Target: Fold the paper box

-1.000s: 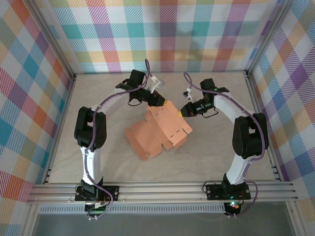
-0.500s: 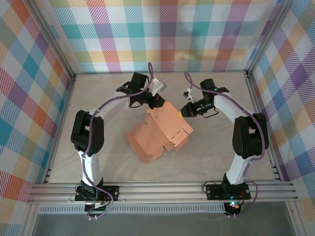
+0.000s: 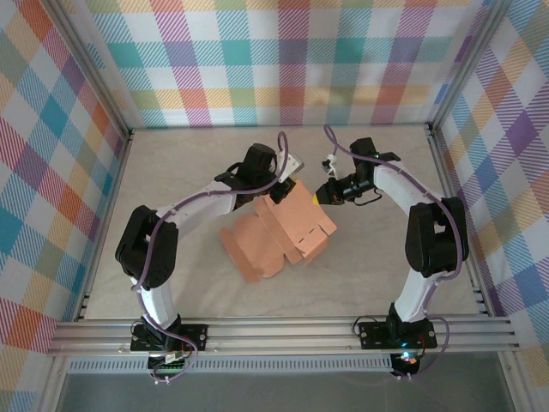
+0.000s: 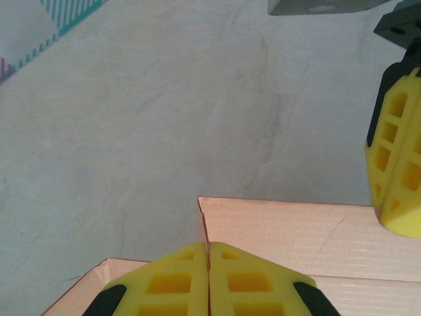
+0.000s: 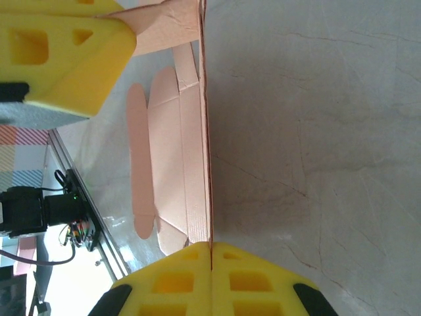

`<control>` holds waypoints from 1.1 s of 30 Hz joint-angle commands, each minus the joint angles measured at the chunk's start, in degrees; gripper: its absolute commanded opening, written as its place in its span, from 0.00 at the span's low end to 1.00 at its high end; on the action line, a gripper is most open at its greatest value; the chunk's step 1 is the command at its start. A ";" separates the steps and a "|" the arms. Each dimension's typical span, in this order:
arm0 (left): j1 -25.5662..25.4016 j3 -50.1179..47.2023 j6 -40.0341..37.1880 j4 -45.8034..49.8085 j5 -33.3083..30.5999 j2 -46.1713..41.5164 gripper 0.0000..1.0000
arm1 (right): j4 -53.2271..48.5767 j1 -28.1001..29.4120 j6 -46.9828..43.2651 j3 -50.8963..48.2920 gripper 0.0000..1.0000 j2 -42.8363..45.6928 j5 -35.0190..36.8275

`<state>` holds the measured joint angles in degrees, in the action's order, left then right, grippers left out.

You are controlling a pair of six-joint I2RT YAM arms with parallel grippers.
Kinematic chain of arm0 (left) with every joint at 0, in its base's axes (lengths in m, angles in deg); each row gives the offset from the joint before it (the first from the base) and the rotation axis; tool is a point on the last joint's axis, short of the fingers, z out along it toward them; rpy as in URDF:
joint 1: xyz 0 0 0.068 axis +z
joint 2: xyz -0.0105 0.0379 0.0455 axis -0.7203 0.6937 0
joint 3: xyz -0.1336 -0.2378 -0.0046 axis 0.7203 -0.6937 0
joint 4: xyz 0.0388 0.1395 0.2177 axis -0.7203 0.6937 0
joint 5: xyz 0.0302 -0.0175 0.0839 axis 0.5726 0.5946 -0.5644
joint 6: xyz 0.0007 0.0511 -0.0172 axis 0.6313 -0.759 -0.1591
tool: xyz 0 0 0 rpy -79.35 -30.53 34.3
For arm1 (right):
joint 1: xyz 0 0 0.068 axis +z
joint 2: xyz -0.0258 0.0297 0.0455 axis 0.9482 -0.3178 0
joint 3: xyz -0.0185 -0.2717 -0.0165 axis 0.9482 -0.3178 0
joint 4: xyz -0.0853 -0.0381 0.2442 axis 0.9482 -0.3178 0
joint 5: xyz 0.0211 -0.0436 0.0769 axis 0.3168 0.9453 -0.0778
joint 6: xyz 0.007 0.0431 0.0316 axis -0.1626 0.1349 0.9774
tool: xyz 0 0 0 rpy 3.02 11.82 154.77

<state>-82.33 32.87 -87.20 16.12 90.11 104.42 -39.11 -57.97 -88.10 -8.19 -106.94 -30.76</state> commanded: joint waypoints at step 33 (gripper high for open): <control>-19.68 -6.87 -7.02 -21.68 -32.16 4.66 0.09 | 6.10 -0.40 4.53 2.77 0.00 -2.01 -5.01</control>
<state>-97.82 26.58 -95.22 -4.17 50.42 109.41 -39.53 -58.61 -83.36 -8.19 -108.40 -33.93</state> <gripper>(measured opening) 0.092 0.044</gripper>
